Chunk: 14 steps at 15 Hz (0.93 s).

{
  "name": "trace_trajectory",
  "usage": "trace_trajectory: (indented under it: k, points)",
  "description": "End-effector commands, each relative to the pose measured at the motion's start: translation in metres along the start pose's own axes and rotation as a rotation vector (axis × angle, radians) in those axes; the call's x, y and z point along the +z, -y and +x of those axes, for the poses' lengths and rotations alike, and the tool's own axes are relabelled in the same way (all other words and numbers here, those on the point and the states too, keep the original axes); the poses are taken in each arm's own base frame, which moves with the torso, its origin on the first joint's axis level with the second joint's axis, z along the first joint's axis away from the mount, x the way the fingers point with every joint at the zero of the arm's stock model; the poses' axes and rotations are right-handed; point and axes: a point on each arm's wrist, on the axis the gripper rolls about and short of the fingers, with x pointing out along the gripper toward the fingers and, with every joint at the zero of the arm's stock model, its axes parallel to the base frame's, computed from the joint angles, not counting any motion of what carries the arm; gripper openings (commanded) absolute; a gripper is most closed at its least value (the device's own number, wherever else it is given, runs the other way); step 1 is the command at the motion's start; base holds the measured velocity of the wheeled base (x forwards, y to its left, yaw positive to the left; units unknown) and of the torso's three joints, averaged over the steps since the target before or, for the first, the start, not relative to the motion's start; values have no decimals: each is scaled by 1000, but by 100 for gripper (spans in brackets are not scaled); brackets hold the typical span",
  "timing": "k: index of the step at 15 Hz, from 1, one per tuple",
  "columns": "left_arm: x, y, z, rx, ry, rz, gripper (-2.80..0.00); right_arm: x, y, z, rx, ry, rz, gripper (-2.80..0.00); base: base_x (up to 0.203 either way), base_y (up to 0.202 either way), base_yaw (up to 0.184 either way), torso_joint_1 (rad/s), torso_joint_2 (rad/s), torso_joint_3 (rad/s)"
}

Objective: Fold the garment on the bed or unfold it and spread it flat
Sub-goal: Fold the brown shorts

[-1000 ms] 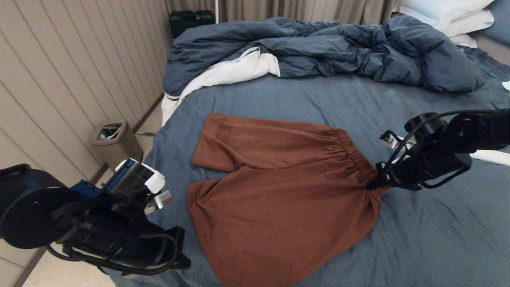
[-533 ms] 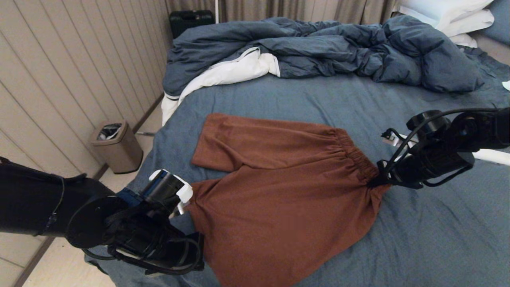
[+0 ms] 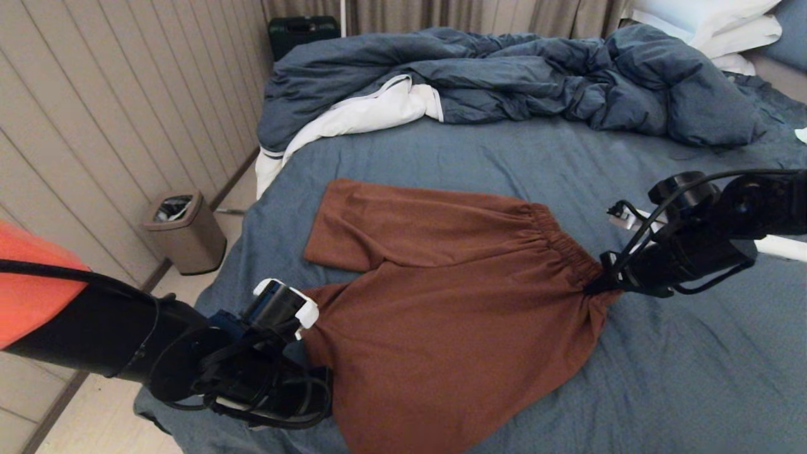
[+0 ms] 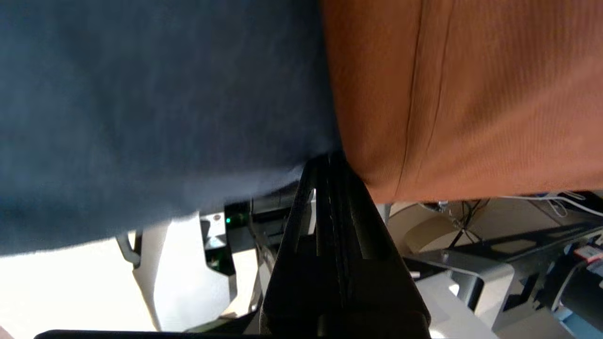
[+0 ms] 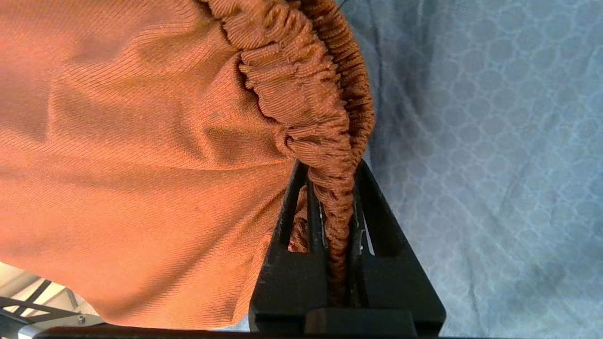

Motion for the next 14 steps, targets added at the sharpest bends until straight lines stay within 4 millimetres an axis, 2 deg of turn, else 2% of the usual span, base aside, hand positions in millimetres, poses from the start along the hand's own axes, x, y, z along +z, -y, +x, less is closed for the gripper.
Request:
trace_trajectory:
  k: [1, 3, 4, 10, 14]
  points:
    - [1, 0, 5, 0, 0, -3, -280, -3, -2, -5, 3, 2, -1, -280, 0, 0, 0, 0, 0, 0]
    - [1, 1, -1, -16, 25, 4, -280, -4, -3, -5, 3, 0, -1, -280, 0, 0, 0, 0, 0, 0]
    - [0, 2, -5, -10, 43, 6, 0, -3, -3, -5, 3, 2, -1, -280, 0, 0, 0, 0, 0, 0]
    - [-16, -3, -21, 9, 68, 0, 0, -4, -3, -6, 3, 2, -1, -280, 0, 0, 0, 0, 0, 0]
    - [-6, 9, -7, -36, 85, -22, 0, -4, -3, -8, 0, 5, -2, -280, 0, 0, 0, 0, 0, 0]
